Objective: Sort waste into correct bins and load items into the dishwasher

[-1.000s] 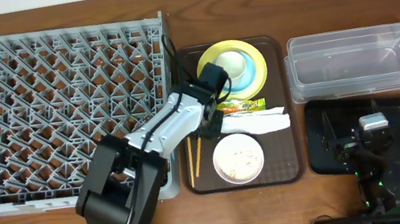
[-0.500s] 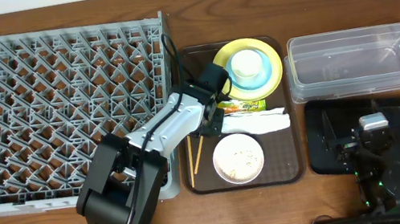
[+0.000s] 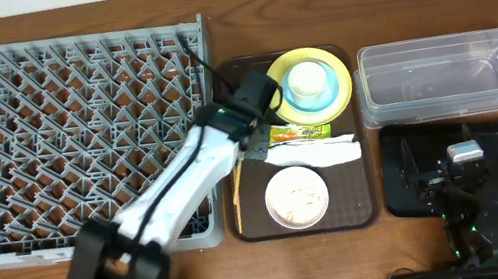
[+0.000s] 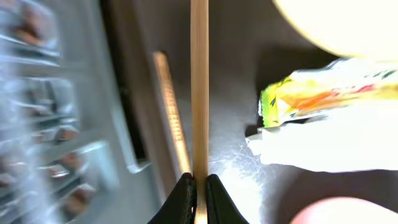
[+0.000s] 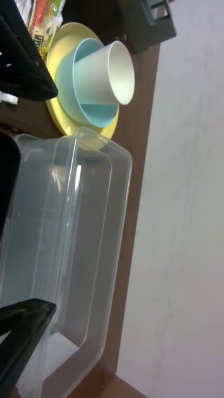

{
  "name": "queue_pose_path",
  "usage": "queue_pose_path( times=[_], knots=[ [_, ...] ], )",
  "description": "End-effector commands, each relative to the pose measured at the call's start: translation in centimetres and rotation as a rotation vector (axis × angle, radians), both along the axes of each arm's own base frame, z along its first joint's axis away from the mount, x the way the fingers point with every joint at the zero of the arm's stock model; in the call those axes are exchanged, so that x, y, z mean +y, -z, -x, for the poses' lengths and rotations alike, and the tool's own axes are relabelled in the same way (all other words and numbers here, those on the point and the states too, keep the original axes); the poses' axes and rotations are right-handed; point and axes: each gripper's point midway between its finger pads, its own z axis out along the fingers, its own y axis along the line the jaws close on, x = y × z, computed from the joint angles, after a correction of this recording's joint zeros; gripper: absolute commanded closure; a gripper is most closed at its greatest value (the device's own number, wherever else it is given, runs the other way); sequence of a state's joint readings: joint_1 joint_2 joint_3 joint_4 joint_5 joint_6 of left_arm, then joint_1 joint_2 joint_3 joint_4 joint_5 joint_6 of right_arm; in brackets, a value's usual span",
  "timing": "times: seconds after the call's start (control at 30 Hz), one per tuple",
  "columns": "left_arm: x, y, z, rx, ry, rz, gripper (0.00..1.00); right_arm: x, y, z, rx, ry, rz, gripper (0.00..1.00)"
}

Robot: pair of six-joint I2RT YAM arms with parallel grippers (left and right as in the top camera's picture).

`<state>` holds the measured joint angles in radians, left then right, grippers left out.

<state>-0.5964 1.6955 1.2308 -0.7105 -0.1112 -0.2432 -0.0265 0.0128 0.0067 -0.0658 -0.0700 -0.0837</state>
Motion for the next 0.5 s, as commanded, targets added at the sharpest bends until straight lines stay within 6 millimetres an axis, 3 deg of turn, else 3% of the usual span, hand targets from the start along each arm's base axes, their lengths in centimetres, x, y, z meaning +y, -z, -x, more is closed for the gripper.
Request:
queue_pose_path(
  times=[0.0, 0.1, 0.2, 0.33, 0.47],
  knots=[
    [2.0, -3.5, -0.8, -0.090, -0.067, 0.012, 0.92, 0.1, 0.1, 0.0, 0.001, -0.001, -0.011, 0.01],
    [5.0, -6.4, -0.9, -0.137, -0.124, 0.031, 0.92, 0.1, 0.1, 0.0, 0.001, -0.001, -0.011, 0.01],
    [7.6, -7.4, -0.9, -0.145, -0.151, 0.012, 0.92, 0.1, 0.1, 0.0, 0.001, -0.001, -0.011, 0.01],
    [10.4, -7.1, -0.9, -0.114, -0.219, -0.011, 0.92, 0.1, 0.1, 0.0, 0.001, -0.001, -0.011, 0.01],
    [10.6, -5.9, -1.0, -0.067, -0.223, 0.009, 0.92, 0.1, 0.1, 0.0, 0.002, -0.001, -0.011, 0.01]
  ],
)
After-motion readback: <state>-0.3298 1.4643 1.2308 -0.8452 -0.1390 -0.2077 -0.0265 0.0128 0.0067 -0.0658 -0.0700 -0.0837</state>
